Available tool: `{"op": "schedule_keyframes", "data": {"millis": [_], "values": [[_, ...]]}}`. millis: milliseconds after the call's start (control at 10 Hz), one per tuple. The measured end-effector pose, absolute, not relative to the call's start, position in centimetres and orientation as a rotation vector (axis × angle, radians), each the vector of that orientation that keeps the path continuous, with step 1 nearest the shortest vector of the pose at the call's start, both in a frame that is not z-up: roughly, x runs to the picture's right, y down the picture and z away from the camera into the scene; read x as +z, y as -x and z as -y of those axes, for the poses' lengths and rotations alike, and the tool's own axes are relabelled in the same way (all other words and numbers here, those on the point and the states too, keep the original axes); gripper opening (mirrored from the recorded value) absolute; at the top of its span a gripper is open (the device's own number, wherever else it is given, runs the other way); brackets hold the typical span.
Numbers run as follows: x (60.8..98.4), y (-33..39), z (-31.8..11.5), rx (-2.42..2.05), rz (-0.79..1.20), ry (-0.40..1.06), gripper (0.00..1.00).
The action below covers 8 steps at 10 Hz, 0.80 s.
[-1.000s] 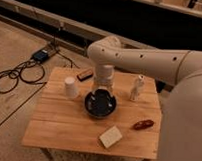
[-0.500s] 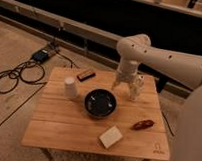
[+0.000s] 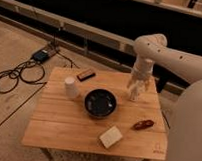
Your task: Knock the bottle over
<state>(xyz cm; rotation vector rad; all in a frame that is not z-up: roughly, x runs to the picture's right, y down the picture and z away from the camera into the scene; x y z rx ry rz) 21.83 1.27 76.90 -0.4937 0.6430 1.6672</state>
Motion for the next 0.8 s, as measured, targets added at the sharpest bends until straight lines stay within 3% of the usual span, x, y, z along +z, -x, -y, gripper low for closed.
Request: {"op": "schedule_keyframes", "data": {"millis": [800], "values": [[81.7, -23.4, 3.3, 1.592, -0.62, 0.414, 0.65]]}}
